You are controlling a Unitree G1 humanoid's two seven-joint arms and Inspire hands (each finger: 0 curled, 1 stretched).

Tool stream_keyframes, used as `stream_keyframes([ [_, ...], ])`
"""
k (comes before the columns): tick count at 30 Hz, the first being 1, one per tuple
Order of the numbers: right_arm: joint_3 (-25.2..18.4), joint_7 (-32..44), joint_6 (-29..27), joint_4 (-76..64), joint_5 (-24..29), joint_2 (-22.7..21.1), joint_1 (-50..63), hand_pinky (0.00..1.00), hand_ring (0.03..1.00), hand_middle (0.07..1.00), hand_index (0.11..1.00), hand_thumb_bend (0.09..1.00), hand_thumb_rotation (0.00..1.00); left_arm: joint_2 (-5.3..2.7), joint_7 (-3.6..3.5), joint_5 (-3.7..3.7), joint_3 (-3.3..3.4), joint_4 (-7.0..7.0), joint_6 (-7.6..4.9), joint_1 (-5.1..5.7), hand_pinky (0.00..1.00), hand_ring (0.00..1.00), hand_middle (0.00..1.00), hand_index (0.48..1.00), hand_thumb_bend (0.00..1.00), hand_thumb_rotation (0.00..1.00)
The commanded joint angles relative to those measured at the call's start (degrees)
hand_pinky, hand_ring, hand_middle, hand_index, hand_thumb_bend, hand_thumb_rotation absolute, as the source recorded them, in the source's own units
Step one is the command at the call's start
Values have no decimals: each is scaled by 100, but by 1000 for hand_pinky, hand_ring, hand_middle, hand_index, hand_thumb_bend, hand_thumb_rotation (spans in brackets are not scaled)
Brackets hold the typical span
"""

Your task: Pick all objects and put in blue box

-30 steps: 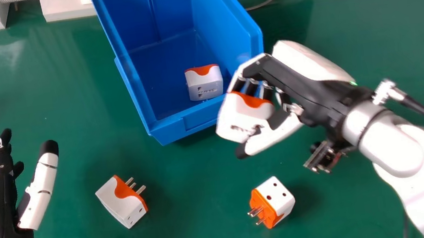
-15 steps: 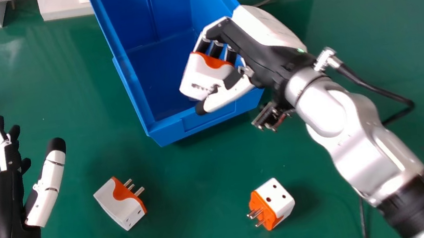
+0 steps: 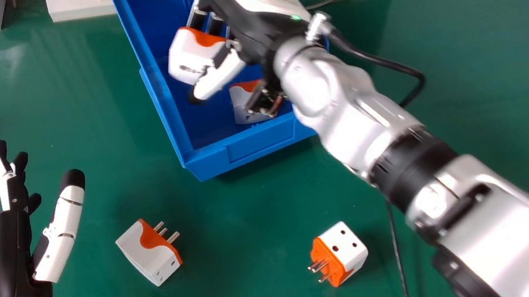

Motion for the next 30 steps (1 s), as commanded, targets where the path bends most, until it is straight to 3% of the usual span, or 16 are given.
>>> stream_keyframes([
  [1, -12, -283, -105, 349, 0, 104, -479, 29, 75, 171, 471, 487, 121, -36, 45, -15, 17, -182, -12, 34, 927, 999, 991, 988, 483, 806],
  [4, 56, -449, -94, 851, -38, 234, -697, 34, 81, 173, 470, 487, 119, -43, 36, -23, 14, -205, 6, 56, 926, 998, 991, 988, 484, 807],
  [6, 85, -525, -49, 1124, -39, 316, -795, 53, 106, 247, 473, 495, 76, -51, 37, -15, 7, -246, 17, 80, 923, 997, 990, 988, 485, 807],
  [10, 80, -598, 40, 1442, -1, 428, -896, 66, 120, 311, 476, 503, 48, -82, 44, 1, 0, -369, 50, 152, 920, 997, 990, 988, 486, 807],
  [12, 71, -622, 123, 1563, 11, 474, -925, 66, 120, 343, 477, 507, 38, -93, 25, -37, 15, -380, 42, 171, 919, 996, 990, 988, 488, 807],
  [15, 81, -642, 212, 1633, 5, 511, -954, 66, 120, 368, 477, 511, 31, -99, -1, -73, 38, -404, 54, 200, 918, 996, 990, 988, 492, 807],
  [30, 118, -769, 410, 1716, 10, 556, -968, 89, 142, 456, 482, 525, 3, -120, -28, -75, 47, -564, 98, 326, 915, 995, 989, 985, 474, 804],
])
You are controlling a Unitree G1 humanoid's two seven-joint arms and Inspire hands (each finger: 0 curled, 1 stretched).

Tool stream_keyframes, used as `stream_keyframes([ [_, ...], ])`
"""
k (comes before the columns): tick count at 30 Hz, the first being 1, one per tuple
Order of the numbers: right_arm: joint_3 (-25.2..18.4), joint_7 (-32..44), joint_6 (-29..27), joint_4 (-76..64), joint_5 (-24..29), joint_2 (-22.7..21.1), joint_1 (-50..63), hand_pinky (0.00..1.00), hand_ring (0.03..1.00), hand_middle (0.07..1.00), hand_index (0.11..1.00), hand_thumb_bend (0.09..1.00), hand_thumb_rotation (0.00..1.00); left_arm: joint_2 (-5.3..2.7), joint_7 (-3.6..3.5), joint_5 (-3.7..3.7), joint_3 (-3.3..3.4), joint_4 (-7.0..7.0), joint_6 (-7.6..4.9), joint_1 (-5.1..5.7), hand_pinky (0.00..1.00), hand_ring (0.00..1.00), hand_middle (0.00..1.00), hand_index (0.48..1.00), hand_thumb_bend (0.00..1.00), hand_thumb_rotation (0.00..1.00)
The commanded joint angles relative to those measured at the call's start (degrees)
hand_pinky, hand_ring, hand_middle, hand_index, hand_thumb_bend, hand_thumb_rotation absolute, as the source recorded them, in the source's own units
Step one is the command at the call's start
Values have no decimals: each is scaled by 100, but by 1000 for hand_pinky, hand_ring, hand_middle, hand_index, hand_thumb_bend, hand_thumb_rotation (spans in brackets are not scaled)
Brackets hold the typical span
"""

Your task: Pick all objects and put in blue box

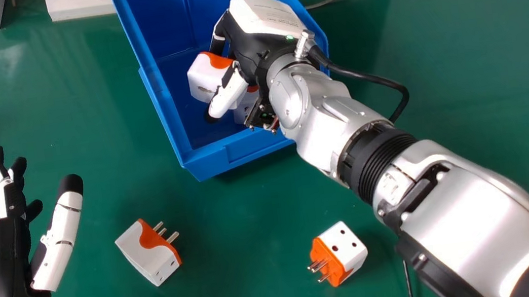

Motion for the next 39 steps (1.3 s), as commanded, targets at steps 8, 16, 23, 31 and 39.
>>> stream_keyframes([
  [8, -157, -288, -445, -119, 235, 63, -29, 83, 136, 465, 482, 526, 1, -17, 46, 63, -10, -213, 8, 31, 914, 994, 988, 985, 475, 803],
  [16, 104, -439, -763, -298, 123, -43, 148, 549, 683, 804, 809, 585, 346, -62, 102, 228, -56, -235, 52, 8, 912, 990, 984, 982, 485, 804],
  [23, 221, -488, -709, -426, 63, -112, 226, 784, 897, 936, 938, 645, 416, -30, 85, 253, -64, -170, 84, -61, 910, 986, 980, 981, 497, 808],
  [31, 190, -651, -692, -698, 99, -180, 347, 876, 973, 984, 984, 656, 313, -45, 26, 173, -68, -192, 224, -127, 911, 985, 980, 981, 510, 823],
  [39, 149, -666, -596, -1999, 79, -468, 950, 893, 996, 998, 998, 635, 219, -28, 52, 212, -104, -112, 197, -189, 912, 985, 980, 981, 509, 828],
])
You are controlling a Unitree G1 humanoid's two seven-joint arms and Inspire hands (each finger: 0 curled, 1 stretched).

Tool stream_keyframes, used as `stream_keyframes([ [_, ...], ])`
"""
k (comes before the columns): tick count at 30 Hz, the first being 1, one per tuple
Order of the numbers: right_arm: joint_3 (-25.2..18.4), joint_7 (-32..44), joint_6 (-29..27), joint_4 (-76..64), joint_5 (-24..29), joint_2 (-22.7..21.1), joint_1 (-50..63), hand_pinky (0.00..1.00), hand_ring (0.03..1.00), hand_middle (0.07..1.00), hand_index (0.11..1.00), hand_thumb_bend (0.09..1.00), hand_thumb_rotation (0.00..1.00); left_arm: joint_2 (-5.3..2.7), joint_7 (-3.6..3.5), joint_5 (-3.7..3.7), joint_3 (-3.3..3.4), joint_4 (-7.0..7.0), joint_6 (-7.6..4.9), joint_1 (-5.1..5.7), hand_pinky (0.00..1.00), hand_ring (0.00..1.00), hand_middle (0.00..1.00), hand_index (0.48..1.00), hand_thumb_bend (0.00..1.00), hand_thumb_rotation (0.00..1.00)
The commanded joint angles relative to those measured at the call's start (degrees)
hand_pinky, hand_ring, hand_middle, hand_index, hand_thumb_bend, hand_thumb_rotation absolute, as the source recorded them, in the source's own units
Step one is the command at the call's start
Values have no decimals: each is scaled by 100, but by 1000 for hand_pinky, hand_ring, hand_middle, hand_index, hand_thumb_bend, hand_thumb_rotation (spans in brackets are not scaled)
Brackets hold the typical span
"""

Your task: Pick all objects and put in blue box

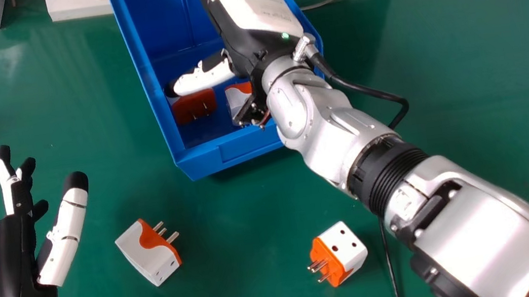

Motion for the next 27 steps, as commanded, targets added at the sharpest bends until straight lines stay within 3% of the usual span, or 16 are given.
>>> stream_keyframes([
  [1, -43, 1, 51, -802, -85, -192, 275, 893, 997, 998, 998, 632, 210, 21, 37, 32, -21, -50, -83, -51, 912, 985, 980, 982, 512, 828],
  [3, -44, 126, 185, -1499, -115, -317, 625, 897, 999, 999, 999, 625, 188, 24, 43, 39, -26, -55, -66, -66, 913, 986, 980, 982, 517, 829],
  [8, 46, 742, 588, -4869, -431, -957, 2498, 900, 1000, 1000, 1000, 615, 171, 18, -4, -58, -12, -62, -11, -88, 913, 986, 980, 982, 520, 830],
  [14, -116, 1281, 341, -7680, -688, -1713, 4434, 910, 1000, 1000, 1000, 574, 176, 45, -36, -83, 0, -36, 8, -147, 911, 986, 981, 982, 523, 826],
  [20, -553, 1462, 215, -9095, -694, -2259, 6004, 902, 1000, 1000, 1000, 569, 189, 91, -25, -42, 23, 62, -88, -167, 910, 986, 981, 982, 526, 824],
  [27, -1024, 1499, 20, -9484, -591, -2685, 7173, 910, 1000, 1000, 1000, 578, 209, 98, -33, -63, 40, 138, -114, -197, 909, 986, 981, 982, 527, 824],
])
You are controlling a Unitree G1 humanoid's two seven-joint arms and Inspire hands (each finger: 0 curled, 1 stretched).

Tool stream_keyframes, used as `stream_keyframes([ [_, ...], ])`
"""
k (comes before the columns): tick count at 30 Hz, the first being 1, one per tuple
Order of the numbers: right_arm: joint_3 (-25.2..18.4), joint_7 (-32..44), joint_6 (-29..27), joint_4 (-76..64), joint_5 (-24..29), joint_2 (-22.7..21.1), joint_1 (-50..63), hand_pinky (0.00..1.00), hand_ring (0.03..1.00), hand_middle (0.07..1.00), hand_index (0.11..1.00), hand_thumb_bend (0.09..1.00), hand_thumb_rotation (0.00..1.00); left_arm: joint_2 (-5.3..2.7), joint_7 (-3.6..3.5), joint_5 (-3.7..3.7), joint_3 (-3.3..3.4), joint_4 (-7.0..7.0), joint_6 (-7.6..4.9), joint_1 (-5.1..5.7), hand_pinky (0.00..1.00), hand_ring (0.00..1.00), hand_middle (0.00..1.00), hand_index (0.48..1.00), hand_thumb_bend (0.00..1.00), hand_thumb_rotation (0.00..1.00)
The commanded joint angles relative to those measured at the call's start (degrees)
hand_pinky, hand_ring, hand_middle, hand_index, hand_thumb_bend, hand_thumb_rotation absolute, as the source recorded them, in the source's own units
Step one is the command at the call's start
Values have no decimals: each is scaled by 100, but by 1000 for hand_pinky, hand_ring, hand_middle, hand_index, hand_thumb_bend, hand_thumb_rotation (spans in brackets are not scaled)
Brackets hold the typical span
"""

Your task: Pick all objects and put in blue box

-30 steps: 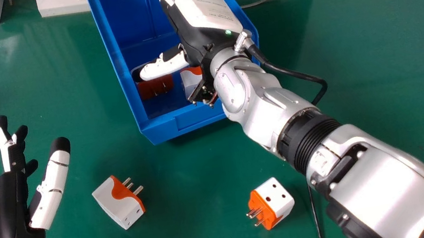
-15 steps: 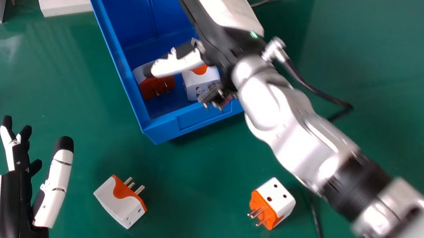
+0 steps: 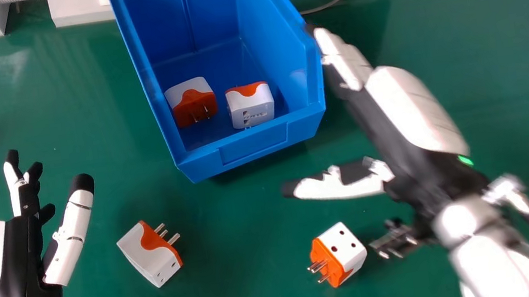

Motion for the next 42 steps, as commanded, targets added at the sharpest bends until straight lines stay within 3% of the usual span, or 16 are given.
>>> stream_keyframes([
  [1, -319, 27, -270, -306, -32, -164, 263, 911, 1000, 1000, 1000, 578, 210, 68, 15, -42, 37, -62, -138, -75, 909, 986, 981, 982, 526, 823],
  [7, -763, 377, -639, 5, 84, -538, 759, 919, 1000, 1000, 1000, 572, 222, 53, 32, -20, 40, -15, -168, -81, 908, 985, 981, 982, 515, 820],
  [10, -916, 642, -904, 269, 205, -801, 756, 912, 1000, 1000, 1000, 583, 231, 30, 38, -22, 31, -65, -99, -84, 909, 986, 981, 982, 513, 821],
  [13, -999, 969, -1181, 642, 276, -1131, 624, 922, 1000, 1000, 1000, 579, 257, 35, 59, 24, 22, -79, -73, -94, 909, 986, 982, 982, 512, 821],
  [16, -956, 1141, -1358, 962, 222, -1280, 495, 936, 1000, 1000, 1000, 573, 281, 35, 60, 17, 22, -73, -64, -97, 910, 986, 982, 982, 514, 822],
  [29, -326, 1273, -1068, 2028, -154, -714, -73, 966, 1000, 1000, 1000, 557, 308, 69, 65, 15, 36, -1, -160, -120, 910, 986, 982, 982, 521, 826],
  [33, -121, 1373, -964, 2258, -260, -603, -305, 976, 1000, 1000, 1000, 552, 301, 70, 43, 3, 38, -48, -134, -98, 910, 986, 982, 982, 522, 826],
  [42, 200, 1769, -1102, 2604, -525, -871, -735, 987, 1000, 1000, 1000, 537, 287, 93, 32, 13, 53, -87, -109, -91, 911, 986, 982, 982, 519, 827],
])
